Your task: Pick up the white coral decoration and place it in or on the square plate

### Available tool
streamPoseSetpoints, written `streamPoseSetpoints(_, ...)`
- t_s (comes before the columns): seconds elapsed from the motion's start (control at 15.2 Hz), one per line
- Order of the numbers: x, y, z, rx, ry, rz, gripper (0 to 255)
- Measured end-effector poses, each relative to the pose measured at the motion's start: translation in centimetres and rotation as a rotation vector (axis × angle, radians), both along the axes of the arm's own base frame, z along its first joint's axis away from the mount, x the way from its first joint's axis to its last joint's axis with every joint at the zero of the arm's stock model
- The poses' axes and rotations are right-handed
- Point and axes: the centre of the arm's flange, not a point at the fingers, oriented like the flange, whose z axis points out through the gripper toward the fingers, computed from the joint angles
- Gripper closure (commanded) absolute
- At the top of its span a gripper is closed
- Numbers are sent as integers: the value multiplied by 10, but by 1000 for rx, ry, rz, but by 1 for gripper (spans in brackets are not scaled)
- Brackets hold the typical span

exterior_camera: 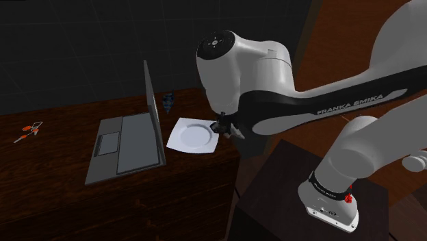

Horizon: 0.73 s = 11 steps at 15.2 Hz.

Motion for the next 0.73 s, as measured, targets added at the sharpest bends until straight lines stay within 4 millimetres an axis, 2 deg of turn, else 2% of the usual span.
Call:
streamPoseSetpoints(0.2, -1, 0, 14, 0, 0, 0, 255)
streamPoseSetpoints(0.26, 6, 1, 16, 0, 0, 0, 255)
streamPoseSetpoints(0.73, 84, 28, 23, -2, 2, 1, 255)
